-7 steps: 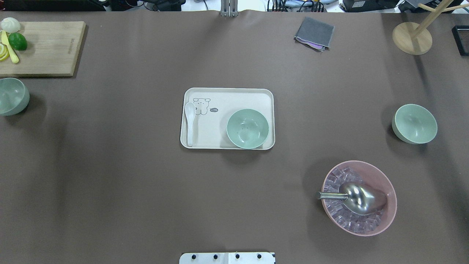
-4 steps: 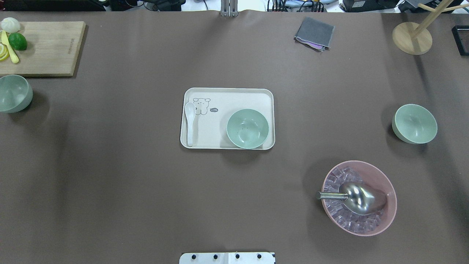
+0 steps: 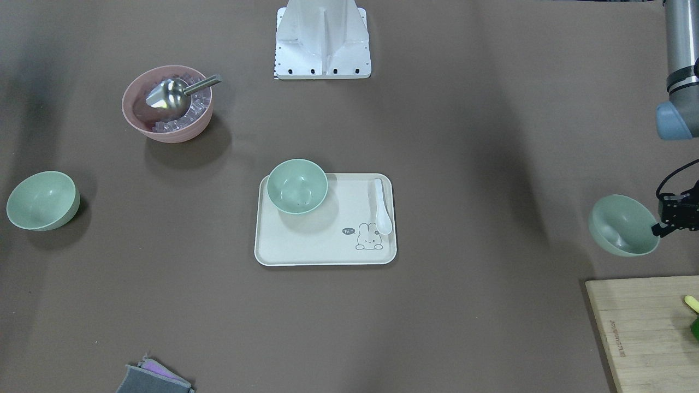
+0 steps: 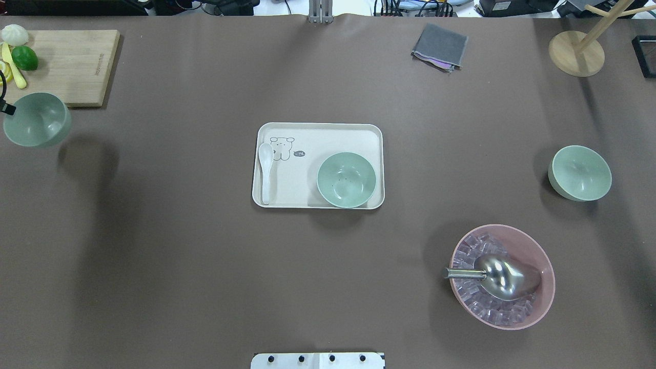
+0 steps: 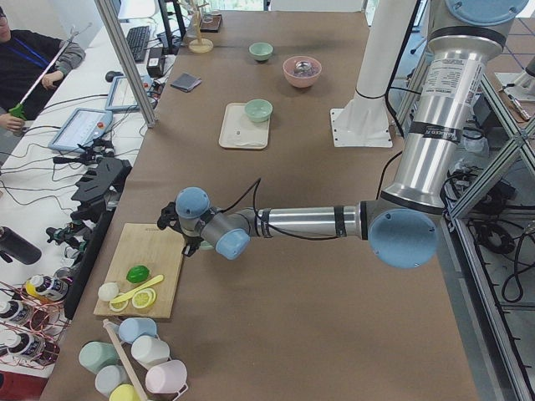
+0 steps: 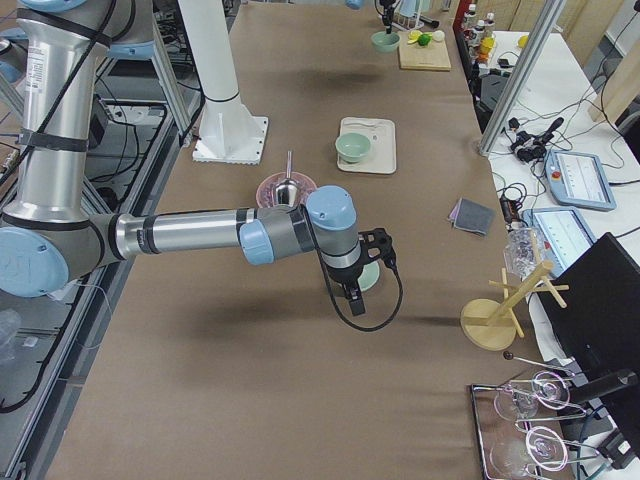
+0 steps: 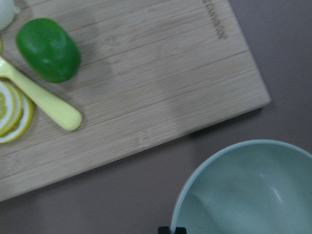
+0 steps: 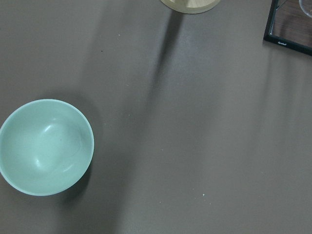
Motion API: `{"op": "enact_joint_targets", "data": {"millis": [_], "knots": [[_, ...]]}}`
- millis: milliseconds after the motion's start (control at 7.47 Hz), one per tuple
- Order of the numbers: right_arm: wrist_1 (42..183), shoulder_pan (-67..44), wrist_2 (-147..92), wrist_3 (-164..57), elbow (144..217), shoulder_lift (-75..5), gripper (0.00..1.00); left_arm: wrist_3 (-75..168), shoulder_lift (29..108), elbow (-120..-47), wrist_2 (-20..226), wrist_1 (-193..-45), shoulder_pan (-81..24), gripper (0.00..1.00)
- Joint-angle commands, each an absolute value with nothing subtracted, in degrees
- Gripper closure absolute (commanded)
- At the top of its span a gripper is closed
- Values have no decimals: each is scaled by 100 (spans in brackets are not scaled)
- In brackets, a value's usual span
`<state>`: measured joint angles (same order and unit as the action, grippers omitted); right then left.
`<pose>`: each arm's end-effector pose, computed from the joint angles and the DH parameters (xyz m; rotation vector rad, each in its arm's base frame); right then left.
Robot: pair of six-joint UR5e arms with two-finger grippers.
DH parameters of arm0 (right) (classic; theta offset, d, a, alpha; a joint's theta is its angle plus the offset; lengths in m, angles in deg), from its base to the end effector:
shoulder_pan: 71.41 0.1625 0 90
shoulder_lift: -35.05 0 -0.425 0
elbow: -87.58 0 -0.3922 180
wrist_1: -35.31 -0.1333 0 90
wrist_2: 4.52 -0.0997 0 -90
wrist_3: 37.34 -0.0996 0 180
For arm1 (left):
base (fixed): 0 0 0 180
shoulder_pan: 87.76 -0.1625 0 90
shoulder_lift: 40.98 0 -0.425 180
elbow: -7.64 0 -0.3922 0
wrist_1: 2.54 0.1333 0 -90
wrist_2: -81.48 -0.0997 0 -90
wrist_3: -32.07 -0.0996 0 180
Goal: Stack green bowls together
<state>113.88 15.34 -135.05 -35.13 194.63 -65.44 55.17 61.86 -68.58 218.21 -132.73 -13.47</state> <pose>0.0441 -0.4337 0.5768 0.2947 -0.7050 -0.2017 0.1058 -0.6008 0.5731 0.3485 0.9506 0.1614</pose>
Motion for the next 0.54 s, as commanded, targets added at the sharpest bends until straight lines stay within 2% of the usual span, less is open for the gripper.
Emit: {"op": "enact_joint_targets", "data": {"millis": [0, 402], "knots": [[11397, 1534, -13512, -3541, 19463, -6559, 0, 6893, 6229, -7872, 21842, -13149, -1890, 100], [11388, 1534, -13538, -4435, 19498, -6576, 0, 8353, 6526, -9549, 21361, -11888, -2944, 100]]}}
